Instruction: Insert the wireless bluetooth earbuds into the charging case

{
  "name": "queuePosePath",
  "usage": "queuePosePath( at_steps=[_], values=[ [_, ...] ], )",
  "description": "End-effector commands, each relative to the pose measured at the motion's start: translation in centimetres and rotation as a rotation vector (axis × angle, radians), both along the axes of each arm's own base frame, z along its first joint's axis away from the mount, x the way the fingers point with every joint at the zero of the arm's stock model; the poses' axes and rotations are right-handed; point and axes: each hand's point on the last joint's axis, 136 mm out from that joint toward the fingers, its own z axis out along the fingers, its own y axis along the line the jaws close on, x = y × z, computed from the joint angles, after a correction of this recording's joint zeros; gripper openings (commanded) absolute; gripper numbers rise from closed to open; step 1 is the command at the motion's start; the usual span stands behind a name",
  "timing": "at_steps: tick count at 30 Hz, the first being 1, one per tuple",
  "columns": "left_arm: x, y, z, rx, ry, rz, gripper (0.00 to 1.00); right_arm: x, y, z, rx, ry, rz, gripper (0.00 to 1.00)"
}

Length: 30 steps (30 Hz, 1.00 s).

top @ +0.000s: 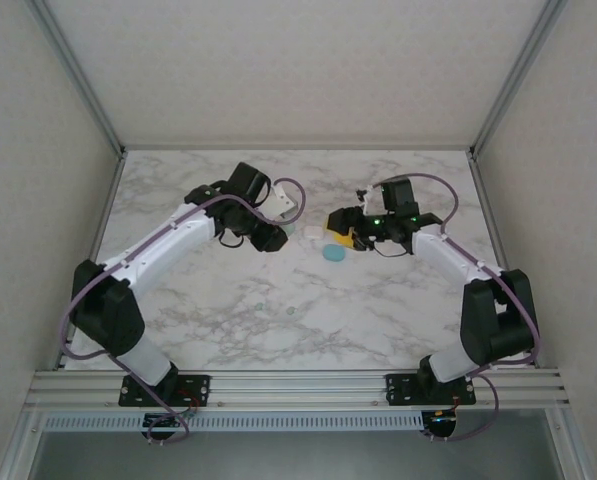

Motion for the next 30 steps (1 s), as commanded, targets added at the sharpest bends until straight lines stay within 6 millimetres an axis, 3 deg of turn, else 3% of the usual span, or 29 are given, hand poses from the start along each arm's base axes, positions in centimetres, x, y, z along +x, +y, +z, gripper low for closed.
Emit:
queuePosePath(
  at_steps=[1, 6, 9, 20, 30],
  values=[
    [-0.6, -0.5, 1.8, -0.038, -0.019, -0.013, 0.33, 0.1, 2.5, 4.3, 0.133, -0.064, 0.092, 0.56],
    [-0.7, -0.8, 2.4, -0.044, -0.031, -0.02, 0.33, -0.1, 3.9, 6.4, 0.21, -0.082, 0.133, 0.56],
    [-0.9, -1.1, 2.4, -0.051, -0.024, -0.029, 0.33, -0.4, 4.6, 6.5, 0.203, -0.08, 0.156, 0.57],
    [-1.2, -1.5, 2.8, -0.058, -0.029, -0.037, 0.32, -1.2, 7.3, 5.5, 0.191, -0.045, 0.242, 0.57],
    [-1.3, -1.4, 2.9, -0.047, -0.033, -0.037, 0.32, -2.2, 8.4, 4.3, 0.144, -0.023, 0.321, 0.49]
  ],
)
